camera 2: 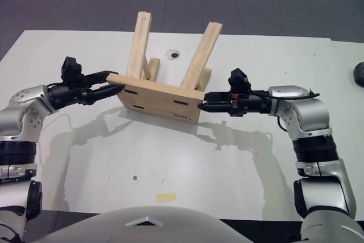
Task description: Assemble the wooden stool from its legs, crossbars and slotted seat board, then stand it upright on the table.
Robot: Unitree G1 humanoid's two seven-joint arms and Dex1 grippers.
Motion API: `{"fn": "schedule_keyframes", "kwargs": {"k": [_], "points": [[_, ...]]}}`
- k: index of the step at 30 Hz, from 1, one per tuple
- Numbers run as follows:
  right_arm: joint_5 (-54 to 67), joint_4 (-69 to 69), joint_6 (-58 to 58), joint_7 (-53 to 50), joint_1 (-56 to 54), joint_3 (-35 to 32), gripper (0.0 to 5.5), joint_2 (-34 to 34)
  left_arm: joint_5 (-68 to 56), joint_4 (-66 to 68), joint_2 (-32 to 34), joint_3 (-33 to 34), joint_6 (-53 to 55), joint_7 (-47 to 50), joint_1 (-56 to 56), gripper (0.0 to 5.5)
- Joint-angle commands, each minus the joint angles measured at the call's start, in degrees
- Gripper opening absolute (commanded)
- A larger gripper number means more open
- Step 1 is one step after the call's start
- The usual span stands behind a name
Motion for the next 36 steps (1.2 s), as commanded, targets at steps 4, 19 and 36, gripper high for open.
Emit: {"fn": "schedule_keyframes", "kwargs": {"k": [4, 19, 36], "points": [[7.9, -5.9, 14.8, -7.1, -0.7, -4.6, 1.50, 1.7, -5.7, -5.4, -0.1, 1.8, 8.7, 1.1, 0.8, 3.00], [11.6, 6.2, 51.2, -56.0, -21.9, -37.2, 1.51, 27.9, -22.0, -4.4, -16.9, 20.4, 45.0, 52.2, -23.5, 2.89], [6.9, 29.1, 22.2, -105.5, -54.5, -73.8, 1.51, 45.2, -17.1, 45.1, -10.4, 39.6, 20.5, 76.5, -54.5, 0.50]]}}
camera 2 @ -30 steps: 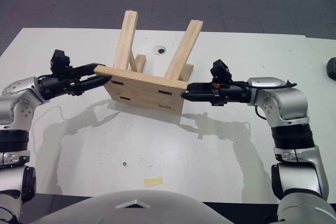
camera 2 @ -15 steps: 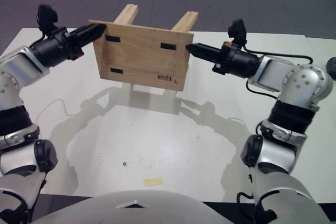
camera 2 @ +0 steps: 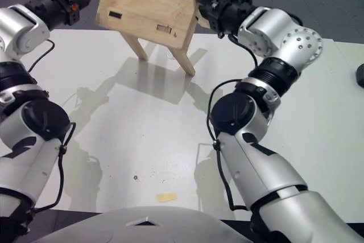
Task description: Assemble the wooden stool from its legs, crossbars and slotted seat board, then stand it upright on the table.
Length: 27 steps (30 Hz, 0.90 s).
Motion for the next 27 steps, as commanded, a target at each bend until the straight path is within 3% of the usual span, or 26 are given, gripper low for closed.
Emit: {"fn": "schedule_keyframes", "kwargs": {"k": [1, 3, 6, 10, 12, 15, 19, 24, 27], "points": [[-0.4, 12.8, -15.8, -8.9, -3.5, -0.5, 1.51, 1.0, 5.2, 18.1, 4.6, -0.3, -15.9, 0.1, -8.6, 0.41], [-1.4, 17.6, -22.9, -11.6, -3.4, 0.9, 1.48, -0.7, 6.7, 24.0, 6.1, -0.4, -21.8, -0.5, -10.0, 0.05], [-1.0, 21.7, -28.5, -14.3, -1.9, 2.8, 1.45, -2.5, 7.3, 28.8, 7.4, 0.2, -26.7, -0.9, -11.4, 0.00], [0.4, 18.1, -23.8, -15.6, 3.3, 7.7, 1.35, -1.4, 7.4, 28.2, 7.4, -1.1, -25.4, -4.0, -11.0, 0.00], [3.1, 13.0, -19.1, -14.1, 6.2, 10.4, 1.68, 0.0, 6.0, 23.4, 6.6, -2.0, -20.5, -7.5, -9.0, 0.00], [8.6, 2.9, -13.9, -6.9, 10.6, 15.8, 2.32, 1.6, 0.6, 1.1, 2.0, -4.7, -13.2, -14.3, 0.0, 0.59], [13.6, -6.0, -10.8, 1.3, 16.0, 20.7, 3.06, 3.3, -0.7, -25.4, -7.0, -10.6, -16.7, -18.4, 13.6, 1.34], [19.3, -15.7, -5.1, 9.4, 22.9, 24.7, 3.84, 1.2, 14.8, -36.3, -11.0, -21.0, -32.8, -19.5, 26.1, 2.16], [20.6, -34.8, -3.2, 24.1, 34.7, 35.2, 4.33, -8.0, 31.3, -39.4, -10.2, -28.6, -44.8, -15.0, 35.4, 2.68]]}}
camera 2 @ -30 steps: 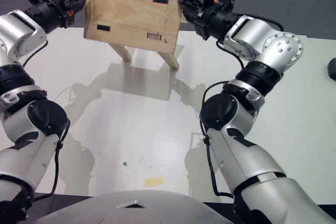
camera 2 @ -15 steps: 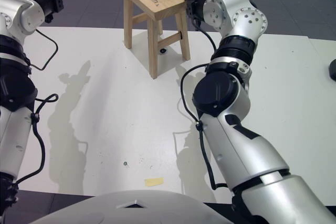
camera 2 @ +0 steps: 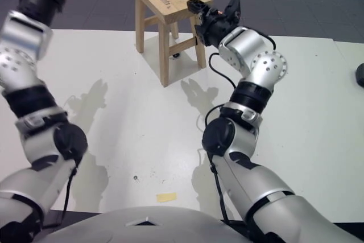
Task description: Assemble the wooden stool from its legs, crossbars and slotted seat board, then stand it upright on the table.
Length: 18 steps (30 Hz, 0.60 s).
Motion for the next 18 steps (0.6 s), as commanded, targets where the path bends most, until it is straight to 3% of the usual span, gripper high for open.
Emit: {"fn": "schedule_keyframes", "kwargs": {"k": [1, 4, 6, 10, 16, 18], "points": [[-0.1, -25.8, 0.2, 18.5, 15.7, 13.6, 4.52, -13.6, 20.2, -5.9, 0.2, -8.7, -14.9, 6.2, 12.9, 2.87], [-13.3, -33.0, -12.1, 22.6, 21.5, 21.2, 5.00, -20.3, 25.7, -10.1, -2.2, -8.9, -18.4, 11.3, 19.0, 3.37], [-24.1, -32.7, -23.3, 20.9, 23.7, 26.2, 5.36, -19.9, 30.5, -11.5, -2.7, -10.0, -21.1, 14.4, 21.7, 3.76], [-48.9, -22.1, -45.0, 13.6, 29.0, 39.9, 5.40, -19.7, 35.6, -11.2, -3.1, -10.1, -24.6, 18.4, 24.4, 4.48], [-59.2, 4.1, -65.5, 0.3, 28.6, 36.2, 5.40, -15.0, 38.4, -6.8, -1.5, -10.7, -27.9, 18.3, 26.4, 5.37], [-63.3, 10.2, -70.5, -2.1, 27.5, 38.1, 5.40, -15.2, 39.5, -6.0, -1.9, -11.7, -29.0, 17.9, 27.7, 5.37]]}}
